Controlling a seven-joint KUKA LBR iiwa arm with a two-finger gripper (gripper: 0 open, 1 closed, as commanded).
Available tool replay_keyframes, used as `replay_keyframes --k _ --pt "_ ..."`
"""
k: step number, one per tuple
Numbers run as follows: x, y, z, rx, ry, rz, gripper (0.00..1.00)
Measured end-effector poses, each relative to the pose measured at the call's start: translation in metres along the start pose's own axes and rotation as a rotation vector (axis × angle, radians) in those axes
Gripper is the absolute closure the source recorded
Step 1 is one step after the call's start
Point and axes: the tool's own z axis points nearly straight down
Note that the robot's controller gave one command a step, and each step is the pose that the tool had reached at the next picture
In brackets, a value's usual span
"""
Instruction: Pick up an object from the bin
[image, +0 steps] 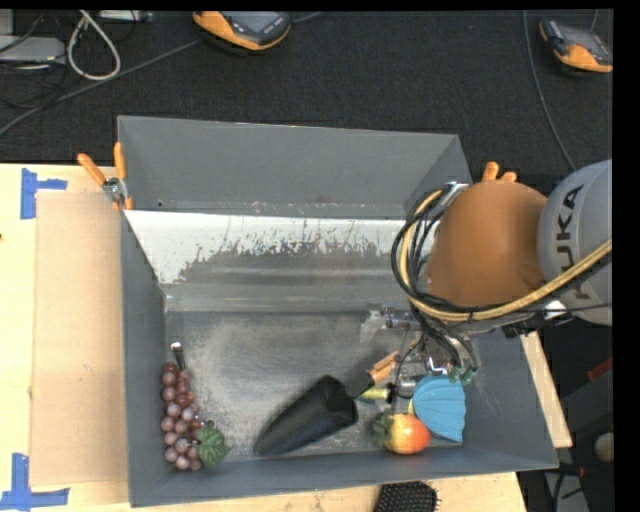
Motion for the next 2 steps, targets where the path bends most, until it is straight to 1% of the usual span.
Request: replay_keyframes --k 1,2 --pt "0.0 0.0 0.0 0.0 0.0 0.0 0.0" --pt "0.001 0.003 0.016 0.0 -0.012 0.027 0.0"
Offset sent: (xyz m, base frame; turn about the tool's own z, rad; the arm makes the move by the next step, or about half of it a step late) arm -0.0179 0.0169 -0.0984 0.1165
